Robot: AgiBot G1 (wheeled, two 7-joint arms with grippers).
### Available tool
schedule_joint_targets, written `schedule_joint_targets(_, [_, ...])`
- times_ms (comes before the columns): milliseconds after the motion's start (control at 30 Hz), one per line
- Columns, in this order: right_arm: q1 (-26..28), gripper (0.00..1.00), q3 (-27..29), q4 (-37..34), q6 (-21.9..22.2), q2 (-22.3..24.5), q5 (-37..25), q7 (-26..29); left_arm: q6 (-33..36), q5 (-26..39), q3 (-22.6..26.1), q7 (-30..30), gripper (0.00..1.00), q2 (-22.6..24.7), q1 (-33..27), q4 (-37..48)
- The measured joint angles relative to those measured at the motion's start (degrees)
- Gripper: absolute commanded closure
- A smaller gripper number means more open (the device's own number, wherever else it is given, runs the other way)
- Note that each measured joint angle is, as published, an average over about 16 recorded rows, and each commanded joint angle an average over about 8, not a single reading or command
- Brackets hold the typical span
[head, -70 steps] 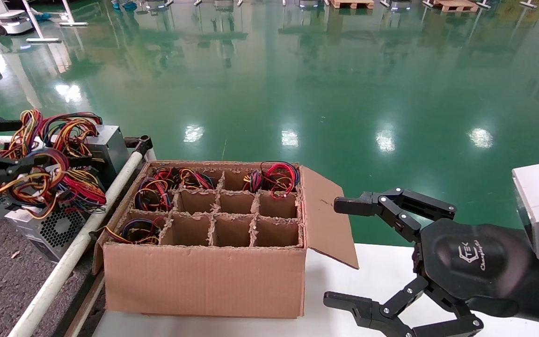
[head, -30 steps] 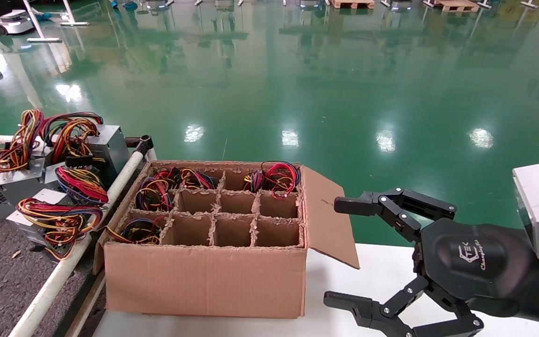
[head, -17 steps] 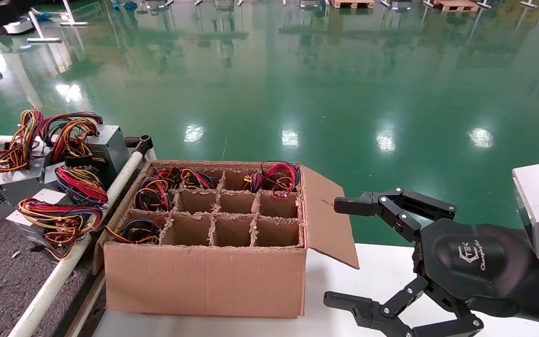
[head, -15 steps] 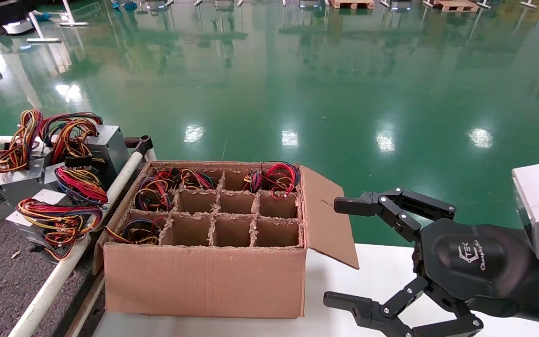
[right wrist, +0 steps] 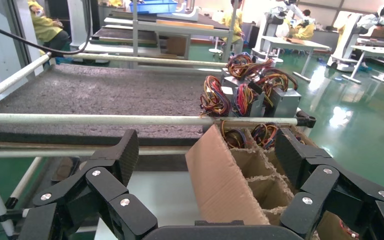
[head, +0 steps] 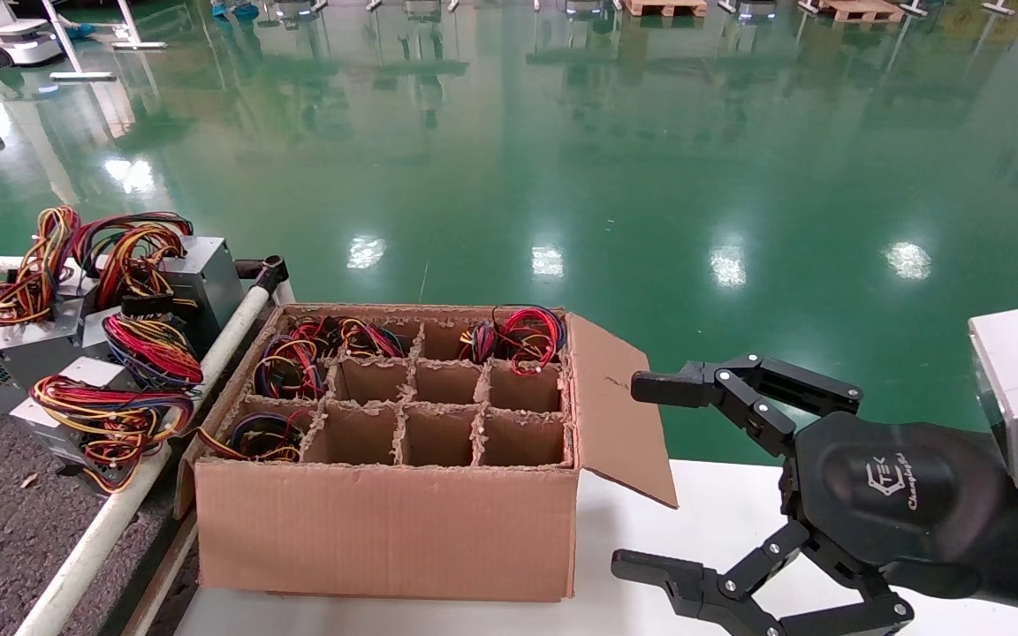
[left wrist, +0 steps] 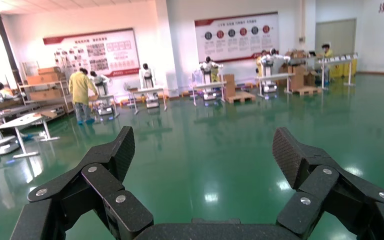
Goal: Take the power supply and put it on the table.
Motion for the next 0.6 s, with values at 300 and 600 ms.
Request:
schedule_joint_targets(300, [0.0, 0.00, 0.0, 0.0, 0.0, 0.0, 0.0, 0.0, 0.5, -2.2, -0.1, -1.3, 0.00, 0.1, 2.2, -4.1])
schedule_joint_targets(600, [0.0, 0.00, 0.0, 0.0, 0.0, 0.0, 0.0, 0.0, 7.9, -5.7, 0.3, -5.0, 0.00, -4.0, 9.8, -14.3])
